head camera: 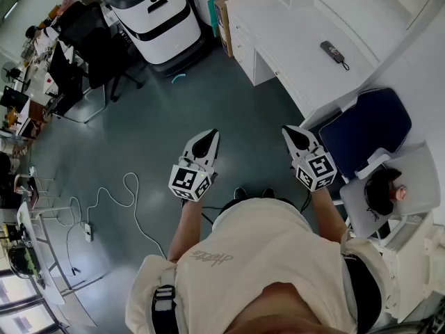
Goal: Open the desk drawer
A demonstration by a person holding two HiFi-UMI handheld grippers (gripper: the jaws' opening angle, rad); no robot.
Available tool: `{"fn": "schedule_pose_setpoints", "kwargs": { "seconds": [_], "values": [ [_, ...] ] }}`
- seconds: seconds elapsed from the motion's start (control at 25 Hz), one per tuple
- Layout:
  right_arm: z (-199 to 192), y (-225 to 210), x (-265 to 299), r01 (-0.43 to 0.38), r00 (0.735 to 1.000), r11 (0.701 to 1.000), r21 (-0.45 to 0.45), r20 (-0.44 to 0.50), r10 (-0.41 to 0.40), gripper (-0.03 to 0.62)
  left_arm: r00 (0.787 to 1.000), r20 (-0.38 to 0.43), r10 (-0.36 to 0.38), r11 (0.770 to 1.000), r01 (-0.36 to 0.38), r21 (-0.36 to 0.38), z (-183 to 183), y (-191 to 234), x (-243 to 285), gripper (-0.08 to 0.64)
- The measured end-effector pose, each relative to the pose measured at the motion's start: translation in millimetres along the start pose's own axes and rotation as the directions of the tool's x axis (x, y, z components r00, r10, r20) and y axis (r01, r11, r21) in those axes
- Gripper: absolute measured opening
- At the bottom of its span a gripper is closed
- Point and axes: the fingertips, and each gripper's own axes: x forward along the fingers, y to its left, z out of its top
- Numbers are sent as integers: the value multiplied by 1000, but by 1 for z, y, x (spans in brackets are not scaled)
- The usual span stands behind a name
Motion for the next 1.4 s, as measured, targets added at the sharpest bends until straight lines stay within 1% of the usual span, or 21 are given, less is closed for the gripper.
{"fn": "schedule_pose_setpoints", "kwargs": {
  "seconds": [0.12, 0.32, 0.44, 0.6, 0.72, 0.92, 1.04, 1.12, 1.24, 1.4],
  "values": [
    [5, -2, 9, 22, 1000, 1000, -6, 18, -22, -5, 1000, -2, -17, 1000, 17, 16, 1, 7, 4, 2],
    [12, 2, 26, 65, 998, 998, -14, 25, -64, -5, 999, 4, -50, 999, 50, -11, -1, 29, 4, 2],
    [10, 11, 33, 77, 997, 997, -7, 23, -77, -5, 997, -4, -71, 997, 71, -23, -7, 41, 3, 2],
    [-1, 20, 45, 88, 996, 996, 17, -10, -87, -5, 996, -23, -80, 995, 79, -52, -19, 59, 5, 2],
    [-11, 19, 53, 83, 996, 996, 30, -41, -81, -5, 996, -31, -81, 994, 78, -71, -29, 66, 10, 2],
    [-18, 6, 81, 54, 997, 998, 40, -61, -51, -5, 997, -51, -60, 993, 54, -105, -45, 82, 27, 2],
    [-19, -7, 103, 35, 998, 999, 36, -57, -33, -5, 996, -72, -54, 994, 47, -104, -49, 90, 42, 2],
    [-20, -20, 118, 22, 998, 999, 41, -59, -20, -3, 996, -82, -42, 995, 34, -95, -45, 98, 54, 2],
    [-15, -46, 145, 13, 999, 998, 53, -44, -10, -4, 997, -81, -22, 997, 16, -73, -29, 115, 79, 2],
    [-2, -82, 175, -1, 1000, 999, 41, -18, 2, -3, 996, -81, -23, 999, 20, -39, -11, 130, 123, 2]
  ]
}}
